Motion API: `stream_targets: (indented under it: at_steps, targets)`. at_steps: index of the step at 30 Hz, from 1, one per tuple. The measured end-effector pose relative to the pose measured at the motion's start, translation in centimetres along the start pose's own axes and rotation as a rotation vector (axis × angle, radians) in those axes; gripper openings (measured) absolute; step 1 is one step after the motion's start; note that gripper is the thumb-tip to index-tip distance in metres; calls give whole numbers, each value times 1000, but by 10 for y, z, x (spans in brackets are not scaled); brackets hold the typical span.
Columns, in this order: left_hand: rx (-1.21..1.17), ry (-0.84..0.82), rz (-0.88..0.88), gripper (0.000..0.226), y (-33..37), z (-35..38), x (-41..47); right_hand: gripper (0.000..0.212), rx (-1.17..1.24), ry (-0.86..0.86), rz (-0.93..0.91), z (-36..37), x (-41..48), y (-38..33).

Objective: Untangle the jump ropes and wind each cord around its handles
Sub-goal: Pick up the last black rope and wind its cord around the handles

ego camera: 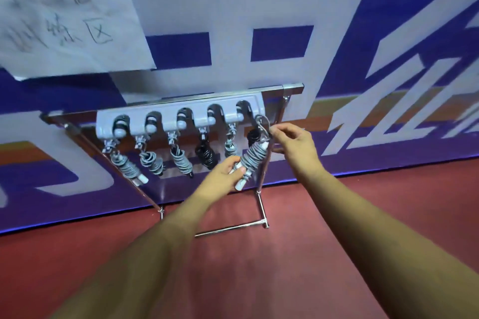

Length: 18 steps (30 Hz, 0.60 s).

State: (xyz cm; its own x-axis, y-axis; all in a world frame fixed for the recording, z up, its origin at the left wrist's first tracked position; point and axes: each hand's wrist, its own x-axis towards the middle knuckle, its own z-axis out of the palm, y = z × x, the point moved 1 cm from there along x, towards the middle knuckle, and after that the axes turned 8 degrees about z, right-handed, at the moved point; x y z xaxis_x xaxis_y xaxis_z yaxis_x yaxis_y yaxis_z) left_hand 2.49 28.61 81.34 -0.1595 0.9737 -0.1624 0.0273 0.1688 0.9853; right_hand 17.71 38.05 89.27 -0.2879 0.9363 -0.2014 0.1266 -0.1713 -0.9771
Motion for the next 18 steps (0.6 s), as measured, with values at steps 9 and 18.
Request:
stream_targets:
  at_steps: [9,18]
  targets:
    - [-134,70,-145,30,-1,7,23,22,-46,39,134,8,54,5]
    - [-133,105,-264,25,-46,15,38,23,-135,99,289,14,82,51]
